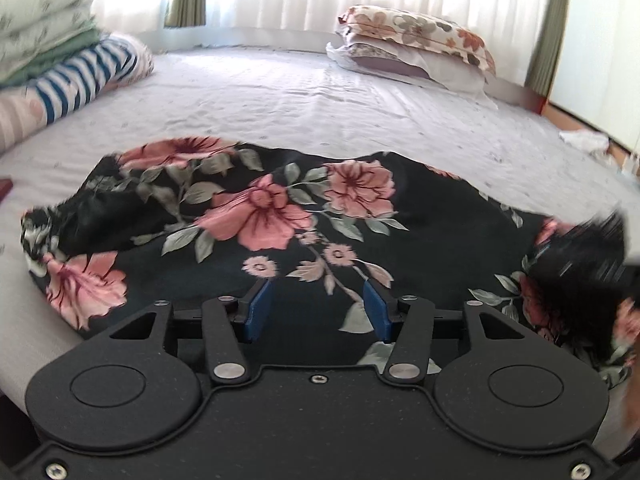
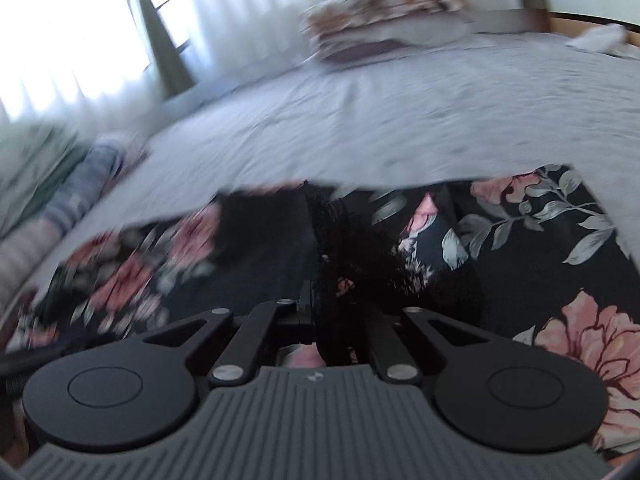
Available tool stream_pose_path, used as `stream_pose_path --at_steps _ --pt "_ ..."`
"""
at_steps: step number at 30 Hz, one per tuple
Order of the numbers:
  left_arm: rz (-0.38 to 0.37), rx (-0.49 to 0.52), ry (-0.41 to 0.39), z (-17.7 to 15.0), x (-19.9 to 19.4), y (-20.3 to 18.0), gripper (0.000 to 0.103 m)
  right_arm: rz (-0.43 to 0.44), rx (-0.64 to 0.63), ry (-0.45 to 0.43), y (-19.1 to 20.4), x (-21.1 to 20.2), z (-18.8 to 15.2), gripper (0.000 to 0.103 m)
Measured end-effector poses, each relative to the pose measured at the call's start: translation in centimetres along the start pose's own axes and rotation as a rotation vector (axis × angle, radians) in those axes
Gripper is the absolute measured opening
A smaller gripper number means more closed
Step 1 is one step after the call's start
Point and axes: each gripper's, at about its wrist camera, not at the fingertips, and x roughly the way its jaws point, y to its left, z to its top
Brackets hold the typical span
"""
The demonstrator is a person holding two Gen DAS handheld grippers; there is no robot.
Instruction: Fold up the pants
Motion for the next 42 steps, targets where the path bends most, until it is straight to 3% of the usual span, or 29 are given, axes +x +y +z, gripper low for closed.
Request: stream_pose_path --at_steps 3,4,5,8,10,16,23,26,32,35,39,42 --pt "-0.015 -0.031 -0.004 0.1 0.0 1.2 0.054 0.02 -0.085 0.05 3.2 0.9 -1.5 0.005" --pt "-0.018 -0.036 -0.005 0.1 0.0 1.4 0.054 0.014 -0.119 0.055 4.2 1.0 -1.9 0.016" --pt "-0.02 -0.039 -0.008 0.2 0.0 1.5 0.055 0.012 -0.152 0.048 4.7 0.9 -2.3 0.039" --pt "-0.044 -0.039 -0.022 0.5 -0.3 1.5 0.058 0.062 -0.21 0.043 5.6 -0.4 -2.8 0.072" --pt "-0.073 -0.023 -0.037 0.9 -0.5 1.0 0.061 0.1 -0.227 0.04 5.6 -1.3 -2.8 0.074" --pt "-0.202 0.103 -0.057 2.5 -0.9 -3.2 0.078 0.098 -0.298 0.044 5.0 -3.5 -3.6 0.089" --pt "-0.321 0.316 -0.039 2.9 -0.6 -10.3 0.083 0.047 -0.31 0.043 2.4 -6.6 -5.1 0.091" --pt "-0.301 0.405 -0.035 1.9 -0.2 -12.8 0.091 -0.042 -0.278 0.01 0.5 -8.6 -4.7 0.095" --pt "-0.222 0.555 0.005 -0.3 1.8 -16.8 0.091 -0.258 -0.228 -0.045 -3.4 -10.3 -4.0 0.096" --pt "-0.182 0.615 0.005 -1.6 2.8 -18.3 0.091 -0.315 -0.177 -0.041 -5.3 -10.4 -3.8 0.096" --pt "-0.063 0.63 0.025 -2.1 4.8 -18.6 0.092 -0.325 -0.141 -0.029 -6.7 -10.5 -4.1 0.096" --pt "-0.021 0.545 0.04 -0.6 5.5 -16.8 0.093 -0.345 -0.164 -0.012 -6.7 -10.1 -4.6 0.096"
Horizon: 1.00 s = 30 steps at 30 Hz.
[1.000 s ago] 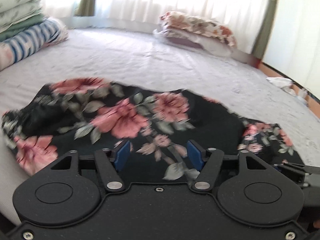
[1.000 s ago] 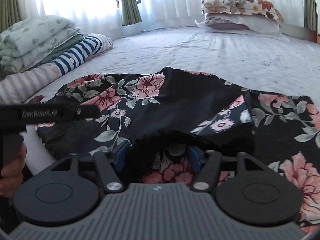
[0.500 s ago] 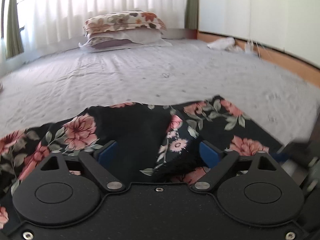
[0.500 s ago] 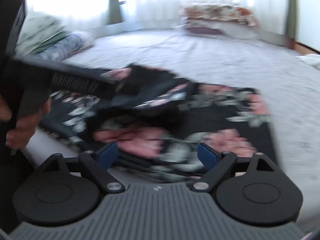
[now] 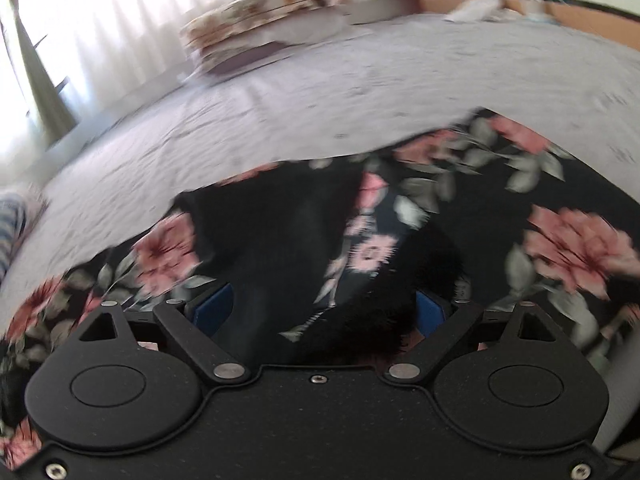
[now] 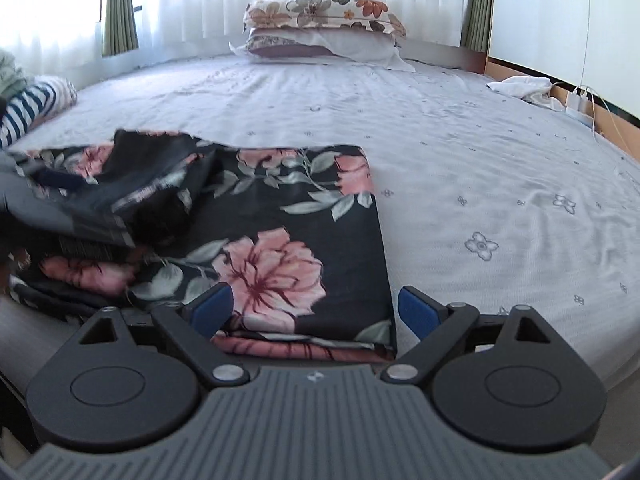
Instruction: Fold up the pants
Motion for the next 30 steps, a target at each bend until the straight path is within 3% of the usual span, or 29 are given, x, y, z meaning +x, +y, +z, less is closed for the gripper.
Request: stream_pose_path --at_steps 7,9,11,18,23,30 --pt "0.154 -0.294 0.058 0.6 1.0 7.5 0.091 0.013 0.027 0.016 -0.2 0.5 -0.8 0.096" --pt "0.155 -0.392 0.028 0.7 0.0 9.3 0.091 0.018 0.049 0.016 -0.5 0.4 -0.7 0.096" --pt "0.11 -0.427 -0.011 0.9 -1.2 10.1 0.091 0.013 0.058 0.018 -0.6 0.5 -0.7 0.096" --pt "-0.095 -0.185 -0.055 1.8 -2.6 4.6 0.092 -0.001 0.054 0.018 -0.3 0.7 -0.6 0.096" --pt "0.059 -0.098 -0.039 2.4 1.9 2.1 0.089 0.002 0.047 0.017 0.0 0.6 -0.6 0.096" --pt "0.273 -0.104 0.021 2.6 6.9 5.1 0.09 0.013 0.09 0.013 -0.6 0.4 -0.6 0.096"
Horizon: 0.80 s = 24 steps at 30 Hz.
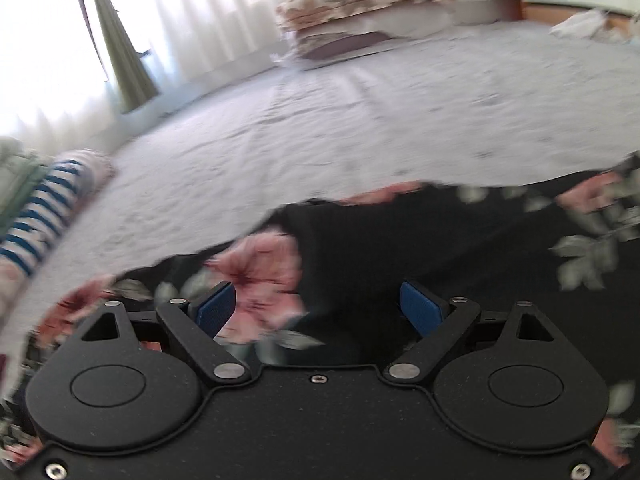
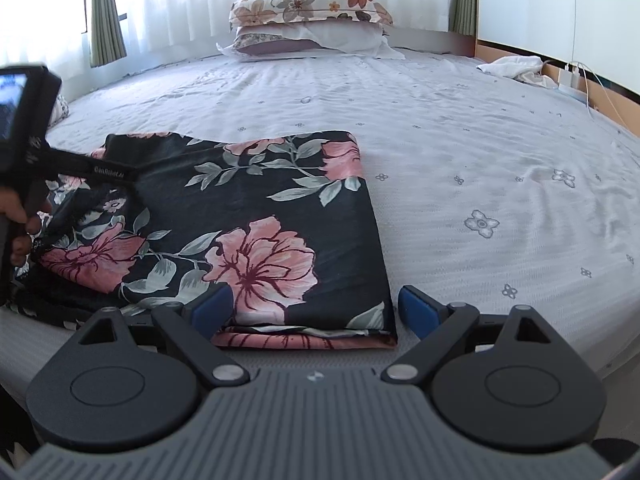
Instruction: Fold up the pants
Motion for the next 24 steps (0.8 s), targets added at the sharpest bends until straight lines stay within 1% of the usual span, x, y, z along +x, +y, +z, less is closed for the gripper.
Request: stream_pose_path --at_steps 1,2,3,6,9,11,14,18,20,24 --pt "0.032 0.0 0.015 0.1 0.3 0.4 0.09 0.0 0.003 0.0 -0.1 0.0 0.0 0.096" --pt "0.037 -0.013 0.024 0.1 0.3 1.1 0.087 0.001 0.003 -0.001 -0.1 -0.1 0.0 0.096" --pt "0.019 -0.039 0.027 0.1 0.0 1.9 0.087 0.002 0.002 -0.003 -0.1 -0.2 0.0 0.096" --pt "-0.087 -0.153 0.047 -0.4 -1.2 5.2 0.088 0.012 -0.006 -0.013 0.1 -0.4 0.1 0.096" --pt "-0.112 -0.224 0.064 -1.6 -2.3 8.3 0.088 0.018 -0.023 -0.022 1.1 -0.4 0.6 0.096" --pt "-0.107 -0.274 0.071 -2.6 -2.9 10.6 0.091 0.027 -0.034 -0.031 2.2 -0.2 1.1 0.096" --pt "-0.103 -0.34 0.101 -4.0 -3.3 13.7 0.092 0.037 -0.056 -0.049 4.5 0.4 2.1 0.096" --pt "-0.032 -0.389 0.125 -5.4 -3.4 16.8 0.092 -0.002 -0.105 -0.124 8.4 0.6 4.2 0.096" --pt "0.001 -0.409 0.127 -6.2 -3.7 18.1 0.093 0.011 -0.104 -0.151 9.4 0.3 4.9 0.096" --pt "0.025 -0.445 0.139 -7.6 -3.9 20.4 0.093 0.053 -0.127 -0.18 10.3 -0.3 5.1 0.097"
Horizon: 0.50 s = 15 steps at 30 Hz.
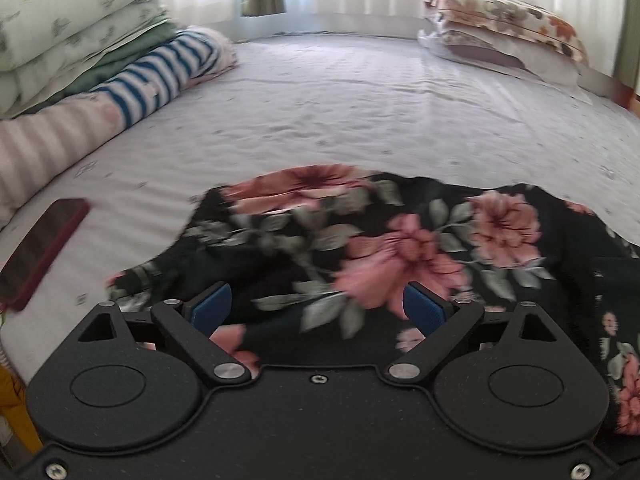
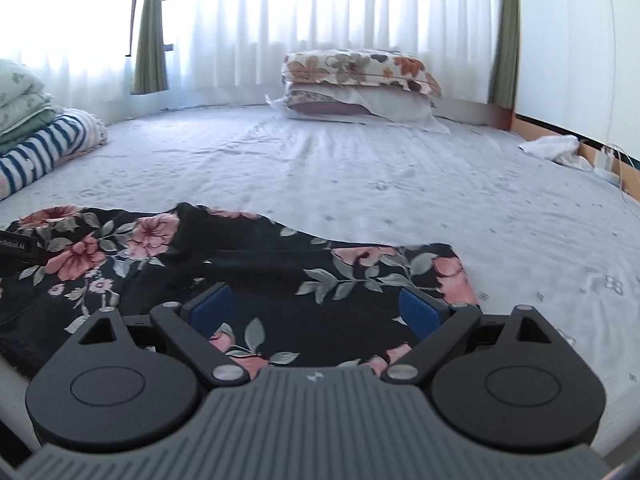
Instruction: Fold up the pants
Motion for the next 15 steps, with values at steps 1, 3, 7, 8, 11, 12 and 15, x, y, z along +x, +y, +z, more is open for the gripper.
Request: stream_pose_path --at_steps 1,3,7,8,11,12,15 --pt "0.006 -0.01 0.001 -0.1 0.0 0.6 0.093 0.011 -0.014 -0.001 0.2 0.0 0.0 0.099" --pt "0.013 -0.028 0.005 -0.3 0.1 1.6 0.093 0.023 -0.041 0.009 0.7 0.0 -0.3 0.1" --pt "0.014 -0.066 0.005 -0.8 -0.2 3.3 0.093 0.027 -0.045 0.078 0.8 1.4 -1.9 0.1" --pt "0.016 -0.075 -0.003 -1.0 -0.4 3.6 0.093 0.017 -0.042 0.107 0.6 2.0 -2.5 0.1" --pt "0.021 -0.133 -0.046 -1.4 -1.1 5.1 0.095 -0.01 -0.035 0.198 0.0 3.8 -4.3 0.103" --pt "0.017 -0.17 -0.065 -1.6 -1.3 5.9 0.096 -0.005 -0.001 0.171 -0.5 3.7 -4.8 0.103" --pt "0.014 -0.312 -0.084 -2.3 -1.3 8.4 0.1 -0.002 0.021 0.164 -0.8 3.2 -4.6 0.103"
